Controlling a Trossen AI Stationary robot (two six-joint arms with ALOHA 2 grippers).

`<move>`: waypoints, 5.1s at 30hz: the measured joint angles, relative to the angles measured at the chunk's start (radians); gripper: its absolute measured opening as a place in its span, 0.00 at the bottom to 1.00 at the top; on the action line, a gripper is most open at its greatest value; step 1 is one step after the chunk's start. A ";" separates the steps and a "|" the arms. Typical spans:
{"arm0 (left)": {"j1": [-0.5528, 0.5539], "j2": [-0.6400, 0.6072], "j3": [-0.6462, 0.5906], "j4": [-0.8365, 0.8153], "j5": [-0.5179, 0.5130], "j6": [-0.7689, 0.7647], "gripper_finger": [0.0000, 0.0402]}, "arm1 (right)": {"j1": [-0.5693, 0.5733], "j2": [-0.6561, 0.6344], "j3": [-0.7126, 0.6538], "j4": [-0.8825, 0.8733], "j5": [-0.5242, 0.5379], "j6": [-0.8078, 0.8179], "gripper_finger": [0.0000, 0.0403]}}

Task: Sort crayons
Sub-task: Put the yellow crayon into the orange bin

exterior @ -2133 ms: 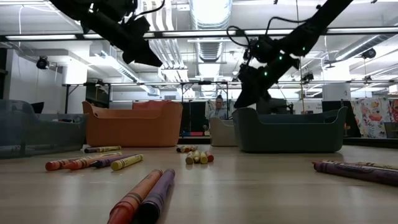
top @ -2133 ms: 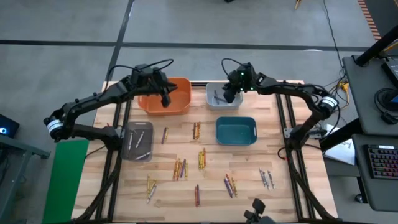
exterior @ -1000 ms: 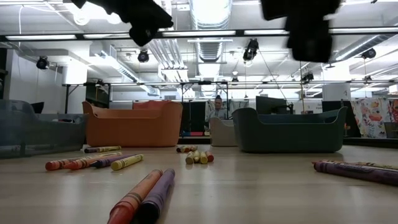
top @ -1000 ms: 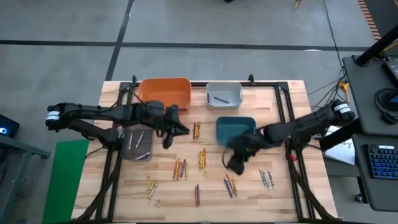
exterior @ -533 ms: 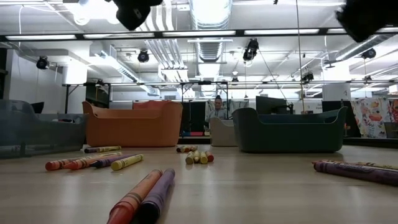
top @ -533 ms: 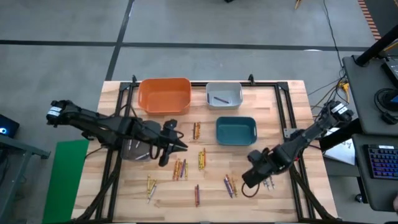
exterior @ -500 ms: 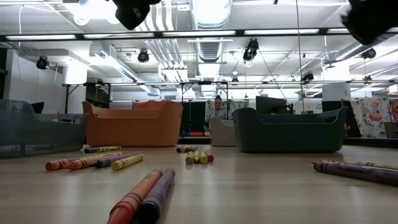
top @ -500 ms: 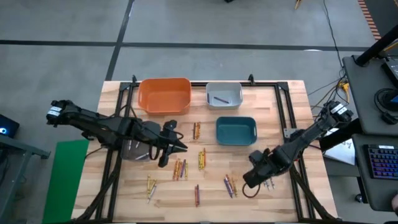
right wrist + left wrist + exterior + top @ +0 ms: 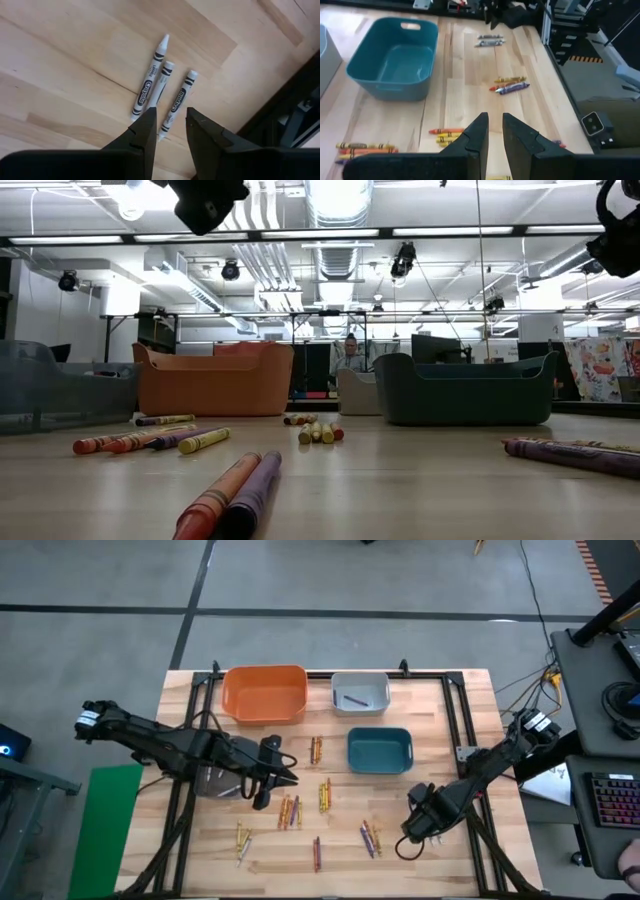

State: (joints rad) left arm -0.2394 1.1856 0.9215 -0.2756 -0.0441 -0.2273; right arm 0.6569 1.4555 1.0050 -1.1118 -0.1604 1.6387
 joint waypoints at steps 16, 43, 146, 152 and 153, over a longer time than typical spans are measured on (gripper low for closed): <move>0.000 -0.002 0.000 -0.070 -0.002 -0.011 0.10 | -0.090 -0.008 0.000 0.003 0.112 -0.160 0.22; 0.066 0.336 0.080 -0.413 -0.309 -0.696 0.10 | -0.169 -0.034 0.000 0.357 0.637 -0.669 0.15; 0.214 0.528 -0.009 -0.470 -0.410 -0.785 0.24 | -0.173 -0.057 0.000 0.468 0.696 -0.723 0.14; 0.214 0.528 -0.035 -0.442 -0.410 -0.785 0.24 | -0.173 -0.057 0.000 0.468 0.696 -0.723 0.14; 0.214 0.528 -0.040 -0.432 -0.405 -0.785 0.24 | -0.173 -0.057 0.000 0.468 0.696 -0.723 0.14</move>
State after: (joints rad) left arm -0.0250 1.7138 0.8812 -0.7079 -0.4491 -1.0127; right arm 0.4839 1.3983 1.0046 -0.6436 0.5354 0.9161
